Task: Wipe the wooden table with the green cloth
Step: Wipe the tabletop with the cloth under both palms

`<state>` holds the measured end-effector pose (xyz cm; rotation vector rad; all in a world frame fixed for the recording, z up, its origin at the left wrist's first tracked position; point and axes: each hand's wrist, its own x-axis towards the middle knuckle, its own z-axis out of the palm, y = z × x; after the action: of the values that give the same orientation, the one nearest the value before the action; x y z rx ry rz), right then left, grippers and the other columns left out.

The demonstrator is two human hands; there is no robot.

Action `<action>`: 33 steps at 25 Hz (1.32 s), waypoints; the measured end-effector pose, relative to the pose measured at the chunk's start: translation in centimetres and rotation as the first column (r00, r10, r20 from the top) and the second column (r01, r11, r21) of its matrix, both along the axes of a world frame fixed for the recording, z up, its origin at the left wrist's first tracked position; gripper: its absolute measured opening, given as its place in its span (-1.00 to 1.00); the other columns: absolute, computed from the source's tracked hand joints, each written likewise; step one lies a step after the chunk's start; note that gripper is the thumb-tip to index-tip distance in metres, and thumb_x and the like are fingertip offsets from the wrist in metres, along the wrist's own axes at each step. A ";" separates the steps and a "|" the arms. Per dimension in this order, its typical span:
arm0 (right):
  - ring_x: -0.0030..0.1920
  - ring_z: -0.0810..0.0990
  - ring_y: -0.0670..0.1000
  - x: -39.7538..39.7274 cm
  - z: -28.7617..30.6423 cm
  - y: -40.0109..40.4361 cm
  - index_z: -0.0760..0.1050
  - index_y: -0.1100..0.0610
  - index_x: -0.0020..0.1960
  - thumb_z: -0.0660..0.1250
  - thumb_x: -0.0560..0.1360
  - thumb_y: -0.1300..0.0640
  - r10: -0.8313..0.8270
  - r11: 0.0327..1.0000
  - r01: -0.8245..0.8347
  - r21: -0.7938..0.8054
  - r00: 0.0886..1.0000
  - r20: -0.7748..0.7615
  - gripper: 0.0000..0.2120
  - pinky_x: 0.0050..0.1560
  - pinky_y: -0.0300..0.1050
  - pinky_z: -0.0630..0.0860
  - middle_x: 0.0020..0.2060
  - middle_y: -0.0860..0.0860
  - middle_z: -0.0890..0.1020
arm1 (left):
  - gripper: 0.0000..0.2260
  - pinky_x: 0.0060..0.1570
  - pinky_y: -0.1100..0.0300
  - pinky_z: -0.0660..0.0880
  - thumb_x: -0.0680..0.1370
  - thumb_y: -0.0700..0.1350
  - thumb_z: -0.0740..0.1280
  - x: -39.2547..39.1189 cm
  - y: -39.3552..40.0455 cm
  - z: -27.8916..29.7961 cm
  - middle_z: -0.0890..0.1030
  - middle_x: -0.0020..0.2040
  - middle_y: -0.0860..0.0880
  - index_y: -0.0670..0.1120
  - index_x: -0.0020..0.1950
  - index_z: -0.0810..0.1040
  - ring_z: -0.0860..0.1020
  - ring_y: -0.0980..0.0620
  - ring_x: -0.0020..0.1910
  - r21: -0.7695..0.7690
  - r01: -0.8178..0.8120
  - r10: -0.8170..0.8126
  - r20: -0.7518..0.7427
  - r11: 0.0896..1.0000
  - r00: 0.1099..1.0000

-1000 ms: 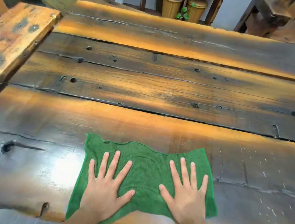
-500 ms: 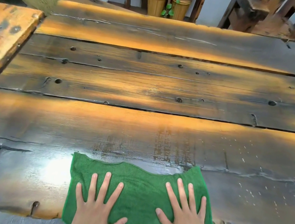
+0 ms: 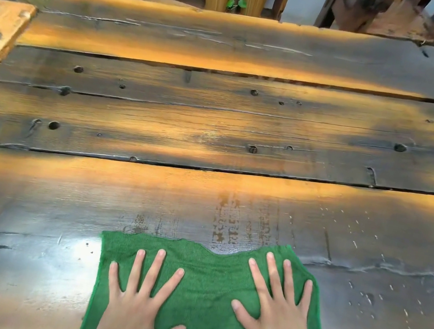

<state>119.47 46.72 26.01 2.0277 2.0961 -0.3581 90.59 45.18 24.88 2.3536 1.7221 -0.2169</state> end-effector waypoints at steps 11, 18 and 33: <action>0.60 0.09 0.20 1.9 -0.6 10.6 0.03 -0.20 0.63 -0.06 0.52 -0.51 0.003 1.000 -0.004 0.024 1.000 0.029 -0.23 0.45 0.49 0.00 0.63 -0.01 0.12 | -0.21 0.28 -0.62 0.13 0.45 0.54 0.09 1.8 10.8 0.3 0.24 0.60 -0.17 0.13 0.57 0.32 0.23 -0.38 0.53 -0.024 0.002 -0.002 -0.024 1.000 1.000; 0.62 -0.02 0.16 2.8 -1.0 21.1 -0.10 -0.24 0.63 -0.13 0.51 -0.55 -0.039 0.997 0.038 0.072 0.999 0.012 -0.23 0.47 0.49 -0.04 0.64 -0.06 0.01 | -0.26 0.32 -0.59 0.12 0.52 0.51 0.02 2.9 21.0 -0.2 0.16 0.64 -0.10 0.19 0.61 0.20 0.16 -0.31 0.58 -0.004 -0.043 0.042 -0.020 0.999 0.999; 0.55 -0.47 0.09 3.9 -0.6 45.1 -0.52 -0.33 0.49 -0.29 0.46 -0.58 0.025 1.000 -0.025 0.005 0.999 -0.043 -0.25 0.46 0.43 -0.36 0.54 -0.13 -0.45 | -0.32 0.44 -0.49 -0.02 0.55 0.49 -0.07 3.9 43.4 -0.9 -0.02 0.67 -0.02 0.27 0.63 -0.01 -0.04 -0.19 0.63 0.080 -0.054 0.058 -0.051 0.995 0.997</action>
<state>123.38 91.82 25.46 2.0118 2.1465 -0.3969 94.54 88.61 24.00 2.3710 1.8510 -0.2073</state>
